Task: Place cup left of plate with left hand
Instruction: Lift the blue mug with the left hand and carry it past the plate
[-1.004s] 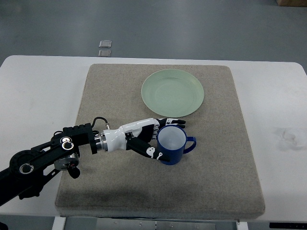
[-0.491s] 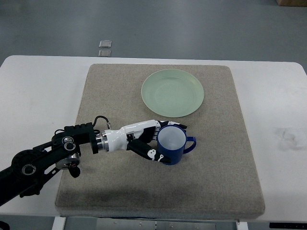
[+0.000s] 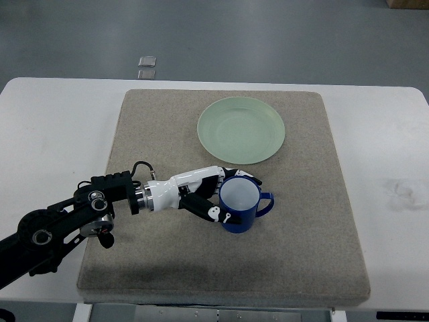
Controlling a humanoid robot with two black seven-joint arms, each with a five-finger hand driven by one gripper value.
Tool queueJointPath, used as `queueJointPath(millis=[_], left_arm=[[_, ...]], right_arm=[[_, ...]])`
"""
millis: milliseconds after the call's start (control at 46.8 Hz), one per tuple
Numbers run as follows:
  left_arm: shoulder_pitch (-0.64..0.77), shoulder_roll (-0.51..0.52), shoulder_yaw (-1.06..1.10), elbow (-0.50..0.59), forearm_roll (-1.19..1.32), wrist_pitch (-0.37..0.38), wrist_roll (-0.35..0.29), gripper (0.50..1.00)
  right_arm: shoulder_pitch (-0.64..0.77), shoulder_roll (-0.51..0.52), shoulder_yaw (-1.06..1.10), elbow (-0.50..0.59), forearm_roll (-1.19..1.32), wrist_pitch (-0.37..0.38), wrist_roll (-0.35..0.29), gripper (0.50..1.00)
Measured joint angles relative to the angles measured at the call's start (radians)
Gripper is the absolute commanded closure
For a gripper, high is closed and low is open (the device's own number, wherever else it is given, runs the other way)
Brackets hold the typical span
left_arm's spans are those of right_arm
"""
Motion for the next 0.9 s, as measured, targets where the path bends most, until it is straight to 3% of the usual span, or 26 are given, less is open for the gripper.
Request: queueJointPath(millis=[299, 406, 577, 897], left_arm=[[-0.003, -0.004, -0.003, 0.000, 0.001, 0.004, -0.015, 0.902], [-0.008, 0.002, -0.012, -0.003, -0.002, 0.013, -0.031, 0.915], [-0.021, 0.024, -0.049, -0.008, -0.009, 0.030, -0.056, 1.000], [-0.036, 0.128, -0.206, -0.009, -0.024, 0.036, -0.089, 1.000]], right_arm=[[0.000, 0.000, 0.000, 0.000, 0.000, 0.000, 0.000, 0.568], [0.000, 0.000, 0.000, 0.000, 0.000, 0.000, 0.000, 0.568], [-0.001, 0.000, 0.000, 0.000, 0.000, 0.000, 0.000, 0.568], [-0.001, 0.000, 0.000, 0.000, 0.000, 0.000, 0.000, 0.568]])
